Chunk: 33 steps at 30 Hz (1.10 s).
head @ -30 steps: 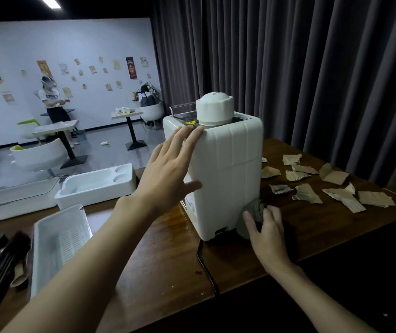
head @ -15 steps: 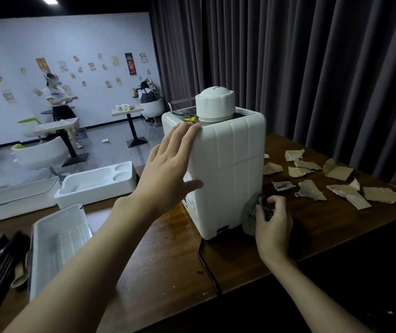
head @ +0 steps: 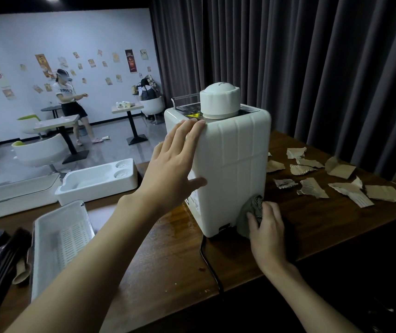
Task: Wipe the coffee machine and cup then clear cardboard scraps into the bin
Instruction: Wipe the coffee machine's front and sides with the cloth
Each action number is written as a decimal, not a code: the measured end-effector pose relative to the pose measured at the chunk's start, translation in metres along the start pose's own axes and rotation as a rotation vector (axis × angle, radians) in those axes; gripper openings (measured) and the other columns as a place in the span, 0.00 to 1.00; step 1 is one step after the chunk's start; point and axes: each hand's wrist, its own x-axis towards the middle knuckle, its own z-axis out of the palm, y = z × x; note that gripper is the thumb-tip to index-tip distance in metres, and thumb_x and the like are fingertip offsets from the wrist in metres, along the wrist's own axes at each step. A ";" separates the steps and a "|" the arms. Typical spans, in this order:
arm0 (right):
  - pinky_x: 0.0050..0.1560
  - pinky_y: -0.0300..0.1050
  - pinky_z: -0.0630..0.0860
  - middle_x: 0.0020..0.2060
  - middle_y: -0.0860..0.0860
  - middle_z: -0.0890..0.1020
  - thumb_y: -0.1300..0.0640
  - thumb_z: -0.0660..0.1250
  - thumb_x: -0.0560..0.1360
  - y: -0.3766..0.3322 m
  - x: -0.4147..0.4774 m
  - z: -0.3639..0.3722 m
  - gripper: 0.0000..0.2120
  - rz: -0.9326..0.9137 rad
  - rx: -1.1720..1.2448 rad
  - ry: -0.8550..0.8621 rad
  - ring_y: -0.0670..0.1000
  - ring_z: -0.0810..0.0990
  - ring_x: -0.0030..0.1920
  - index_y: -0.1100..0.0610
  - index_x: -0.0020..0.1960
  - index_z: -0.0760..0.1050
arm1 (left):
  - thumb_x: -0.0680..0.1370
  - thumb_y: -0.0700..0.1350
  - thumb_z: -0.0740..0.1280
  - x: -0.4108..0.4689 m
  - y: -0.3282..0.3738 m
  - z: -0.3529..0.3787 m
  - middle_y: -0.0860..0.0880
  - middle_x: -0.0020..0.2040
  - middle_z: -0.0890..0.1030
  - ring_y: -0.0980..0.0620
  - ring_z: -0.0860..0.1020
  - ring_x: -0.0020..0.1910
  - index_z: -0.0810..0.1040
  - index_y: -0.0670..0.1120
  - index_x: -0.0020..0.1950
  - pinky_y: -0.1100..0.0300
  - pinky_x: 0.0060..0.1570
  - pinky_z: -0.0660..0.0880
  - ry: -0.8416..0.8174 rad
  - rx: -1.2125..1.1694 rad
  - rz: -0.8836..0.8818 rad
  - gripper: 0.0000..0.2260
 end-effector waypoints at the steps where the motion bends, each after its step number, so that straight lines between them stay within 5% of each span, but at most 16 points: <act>1: 0.47 0.40 0.74 0.56 0.57 0.76 0.65 0.69 0.75 0.002 0.004 -0.002 0.14 0.019 0.004 0.013 0.54 0.79 0.52 0.67 0.59 0.75 | 0.66 0.53 0.81 0.000 0.000 0.000 0.50 0.79 0.57 0.47 0.54 0.78 0.50 0.50 0.81 0.49 0.71 0.56 0.000 -0.001 0.002 0.53; 9: 0.48 0.47 0.79 0.58 0.57 0.76 0.64 0.69 0.75 -0.009 -0.003 0.007 0.18 0.087 0.095 0.052 0.54 0.78 0.56 0.57 0.62 0.69 | 0.65 0.54 0.81 0.000 0.000 0.000 0.50 0.79 0.56 0.49 0.54 0.77 0.50 0.50 0.81 0.42 0.70 0.65 0.010 0.007 -0.011 0.54; 14: 0.54 0.49 0.79 0.57 0.58 0.75 0.65 0.71 0.74 -0.024 -0.022 0.017 0.15 -0.063 0.038 -0.007 0.58 0.78 0.57 0.63 0.60 0.76 | 0.65 0.53 0.82 -0.001 -0.001 0.000 0.50 0.79 0.57 0.49 0.54 0.77 0.50 0.50 0.81 0.41 0.69 0.65 0.010 0.003 -0.018 0.55; 19: 0.60 0.46 0.76 0.60 0.57 0.72 0.57 0.77 0.70 -0.033 -0.042 0.024 0.25 -0.137 0.004 -0.109 0.56 0.75 0.61 0.62 0.63 0.74 | 0.64 0.53 0.82 -0.001 0.001 0.002 0.50 0.79 0.56 0.48 0.55 0.77 0.50 0.50 0.81 0.42 0.68 0.66 0.016 0.003 -0.016 0.55; 26: 0.62 0.49 0.74 0.62 0.58 0.73 0.64 0.77 0.68 -0.026 -0.031 0.015 0.24 -0.176 -0.056 -0.133 0.59 0.76 0.62 0.63 0.62 0.76 | 0.65 0.54 0.81 -0.002 0.001 0.003 0.50 0.79 0.57 0.48 0.55 0.77 0.49 0.50 0.81 0.44 0.68 0.66 0.024 0.018 0.001 0.55; 33: 0.54 0.48 0.77 0.60 0.58 0.75 0.63 0.74 0.72 -0.005 0.013 -0.005 0.22 -0.062 0.055 0.126 0.48 0.72 0.58 0.64 0.64 0.74 | 0.65 0.54 0.81 -0.002 -0.002 0.002 0.50 0.79 0.56 0.48 0.55 0.77 0.49 0.50 0.81 0.42 0.70 0.65 0.017 0.016 -0.004 0.54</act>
